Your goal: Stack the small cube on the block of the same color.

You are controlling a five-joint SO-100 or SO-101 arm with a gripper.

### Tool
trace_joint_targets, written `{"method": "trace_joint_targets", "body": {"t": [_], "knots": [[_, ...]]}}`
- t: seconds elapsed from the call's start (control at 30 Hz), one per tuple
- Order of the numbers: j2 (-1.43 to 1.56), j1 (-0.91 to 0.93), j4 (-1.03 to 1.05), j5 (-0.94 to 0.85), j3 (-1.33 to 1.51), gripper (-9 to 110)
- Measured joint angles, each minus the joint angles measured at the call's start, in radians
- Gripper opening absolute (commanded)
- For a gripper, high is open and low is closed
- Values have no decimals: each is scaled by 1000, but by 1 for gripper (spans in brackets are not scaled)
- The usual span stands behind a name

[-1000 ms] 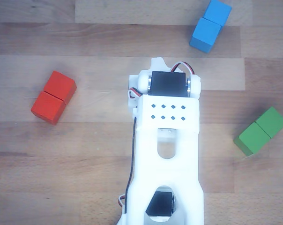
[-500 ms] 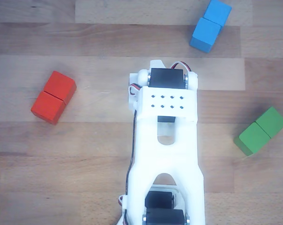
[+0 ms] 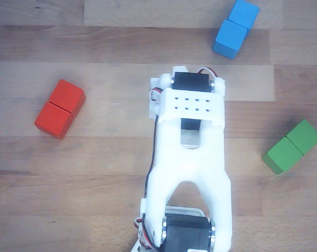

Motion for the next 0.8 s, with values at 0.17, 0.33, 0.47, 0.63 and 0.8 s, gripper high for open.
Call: {"method": "trace_joint_targets", "body": {"t": [0.17,0.33,0.47,0.63,0.8], "knots": [[-3,31,-11,0,0,39],[-11,11,-11,2,6,39],[-11,-6,-11,2,6,37],[-46,-8,-11,2,25,26],[-52,-8,-12,2,25,20]]}}
